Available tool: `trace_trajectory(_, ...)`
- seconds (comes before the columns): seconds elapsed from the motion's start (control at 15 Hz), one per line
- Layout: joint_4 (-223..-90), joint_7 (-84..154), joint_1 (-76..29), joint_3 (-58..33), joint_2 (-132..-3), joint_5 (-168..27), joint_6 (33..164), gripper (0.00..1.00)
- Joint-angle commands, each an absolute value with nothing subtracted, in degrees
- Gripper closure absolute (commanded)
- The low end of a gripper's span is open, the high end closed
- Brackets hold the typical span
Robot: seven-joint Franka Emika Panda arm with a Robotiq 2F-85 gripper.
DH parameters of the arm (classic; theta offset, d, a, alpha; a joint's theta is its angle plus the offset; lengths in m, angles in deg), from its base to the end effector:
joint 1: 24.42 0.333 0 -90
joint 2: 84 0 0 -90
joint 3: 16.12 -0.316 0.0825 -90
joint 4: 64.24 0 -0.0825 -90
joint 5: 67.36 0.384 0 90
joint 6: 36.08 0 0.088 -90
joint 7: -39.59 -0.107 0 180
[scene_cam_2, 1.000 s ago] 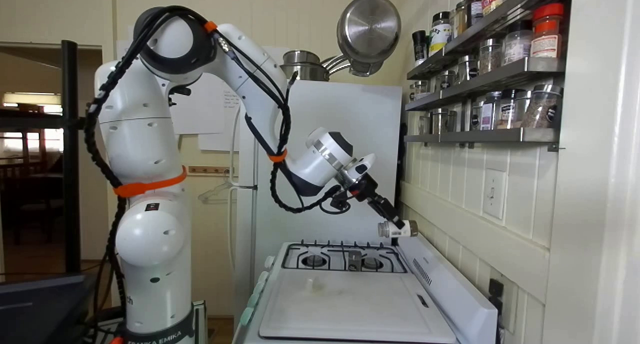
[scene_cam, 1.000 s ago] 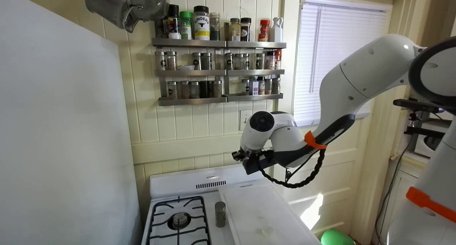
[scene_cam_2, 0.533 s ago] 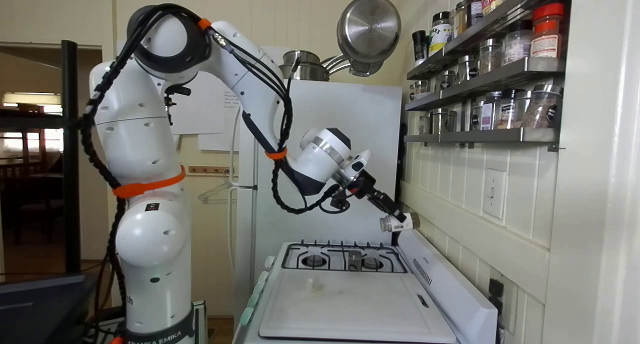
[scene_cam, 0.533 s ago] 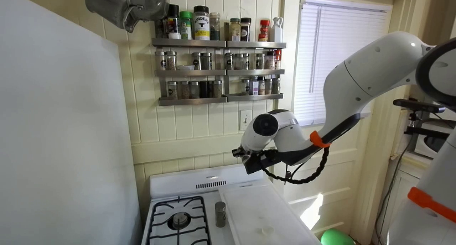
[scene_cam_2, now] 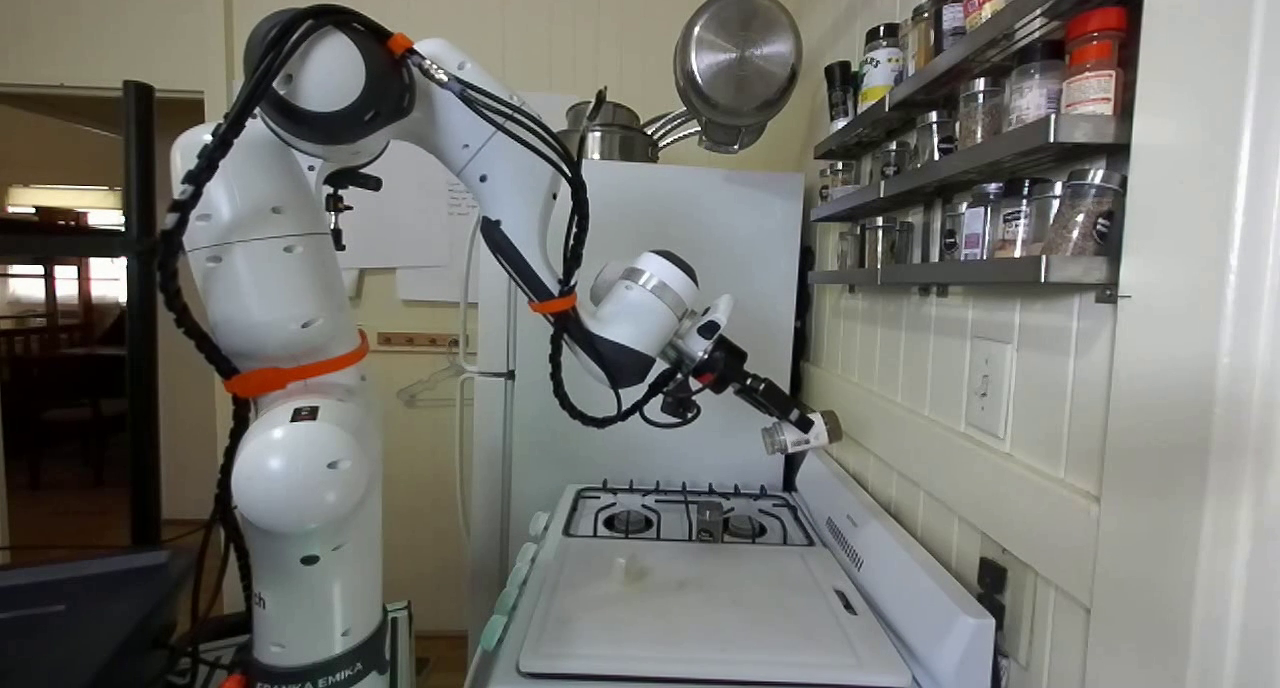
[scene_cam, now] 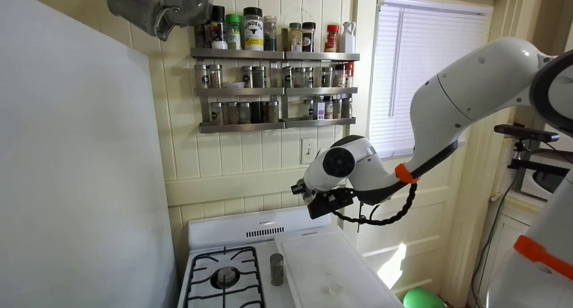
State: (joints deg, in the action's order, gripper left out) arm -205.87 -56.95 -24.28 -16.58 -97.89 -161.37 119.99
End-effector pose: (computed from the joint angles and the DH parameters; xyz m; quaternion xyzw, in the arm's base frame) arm 0.4620 0.0418 0.4059 0.8701 -0.1054 0.4488 0.1744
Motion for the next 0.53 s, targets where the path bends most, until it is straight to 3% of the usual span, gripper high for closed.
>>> trace_trajectory(0.0,-207.45,-61.77,-24.13,-16.85,-99.52,-165.60,120.33,0.87)
trace_trajectory(0.47,-207.43,-68.01,-23.80,-17.16,-100.25,-172.07,119.26,0.87)
